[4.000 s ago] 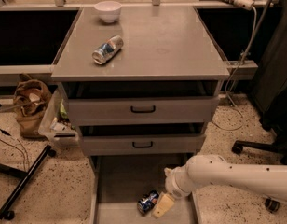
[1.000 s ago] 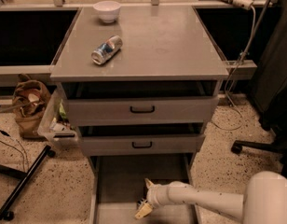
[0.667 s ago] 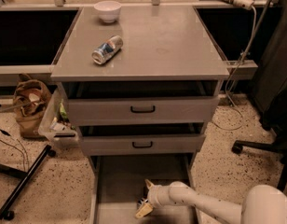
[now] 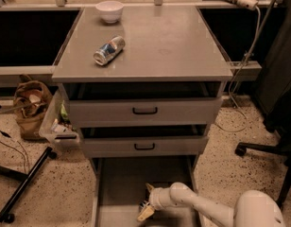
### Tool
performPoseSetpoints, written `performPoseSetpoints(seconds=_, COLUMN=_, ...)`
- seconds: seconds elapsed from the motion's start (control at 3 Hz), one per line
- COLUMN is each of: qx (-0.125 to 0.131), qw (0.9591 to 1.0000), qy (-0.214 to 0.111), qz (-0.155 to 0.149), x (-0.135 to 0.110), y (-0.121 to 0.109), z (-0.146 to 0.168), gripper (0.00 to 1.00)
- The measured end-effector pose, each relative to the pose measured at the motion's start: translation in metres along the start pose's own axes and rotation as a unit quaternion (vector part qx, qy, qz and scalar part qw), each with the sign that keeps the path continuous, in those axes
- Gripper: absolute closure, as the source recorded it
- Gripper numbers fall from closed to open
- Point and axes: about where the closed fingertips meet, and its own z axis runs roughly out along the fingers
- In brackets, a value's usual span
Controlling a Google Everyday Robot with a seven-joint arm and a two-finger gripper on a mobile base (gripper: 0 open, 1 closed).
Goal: Pick pepsi can from bottom drawer and place on counter
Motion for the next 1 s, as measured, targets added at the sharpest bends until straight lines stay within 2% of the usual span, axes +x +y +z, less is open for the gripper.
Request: performPoseSetpoints(seconds=1.0, qx=0.009, qw=0.9992, qy=0.039, qz=-0.004, x=0.023, y=-0.005, z=-0.025, gripper=0.0)
